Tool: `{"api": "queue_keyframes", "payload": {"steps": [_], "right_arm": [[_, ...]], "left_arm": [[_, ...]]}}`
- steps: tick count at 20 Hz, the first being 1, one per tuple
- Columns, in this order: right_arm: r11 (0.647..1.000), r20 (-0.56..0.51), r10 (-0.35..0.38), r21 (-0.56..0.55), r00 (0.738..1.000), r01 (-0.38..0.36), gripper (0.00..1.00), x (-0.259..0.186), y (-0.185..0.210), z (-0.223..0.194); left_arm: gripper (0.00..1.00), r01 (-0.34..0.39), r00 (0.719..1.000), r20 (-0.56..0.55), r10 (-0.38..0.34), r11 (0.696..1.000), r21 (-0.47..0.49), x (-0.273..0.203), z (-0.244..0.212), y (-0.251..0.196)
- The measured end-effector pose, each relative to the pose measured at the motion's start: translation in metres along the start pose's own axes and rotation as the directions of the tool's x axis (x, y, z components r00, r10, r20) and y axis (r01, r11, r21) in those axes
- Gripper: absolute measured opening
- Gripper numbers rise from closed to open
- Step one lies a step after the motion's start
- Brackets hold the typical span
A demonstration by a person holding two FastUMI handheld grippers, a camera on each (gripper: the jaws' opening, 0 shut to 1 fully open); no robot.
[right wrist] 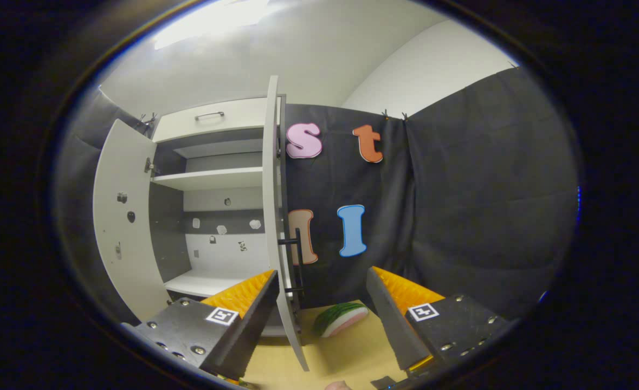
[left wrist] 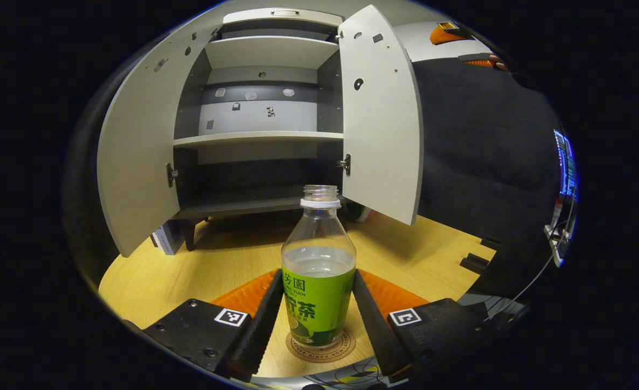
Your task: Grasp the bottle in the cabinet with the left hand and place it on the coaster, then close the right door with the right hand and the left door with the left hand.
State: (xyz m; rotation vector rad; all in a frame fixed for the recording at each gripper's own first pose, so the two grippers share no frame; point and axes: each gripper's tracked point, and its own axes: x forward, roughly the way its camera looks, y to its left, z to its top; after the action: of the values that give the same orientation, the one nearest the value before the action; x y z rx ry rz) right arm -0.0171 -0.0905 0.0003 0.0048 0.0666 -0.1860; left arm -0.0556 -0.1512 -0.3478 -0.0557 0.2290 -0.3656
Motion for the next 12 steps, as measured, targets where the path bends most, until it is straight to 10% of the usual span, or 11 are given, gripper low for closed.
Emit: {"api": "queue_keyframes", "payload": {"steps": [12], "right_arm": [[0.999,-0.07,0.031,-0.032,0.997,-0.033,0.98,0.01,0.009,-0.032]], "left_arm": [[0.82,0.019,0.999,-0.033,-0.019,1.0,0.008,-0.003,-0.017,-0.004]]}}
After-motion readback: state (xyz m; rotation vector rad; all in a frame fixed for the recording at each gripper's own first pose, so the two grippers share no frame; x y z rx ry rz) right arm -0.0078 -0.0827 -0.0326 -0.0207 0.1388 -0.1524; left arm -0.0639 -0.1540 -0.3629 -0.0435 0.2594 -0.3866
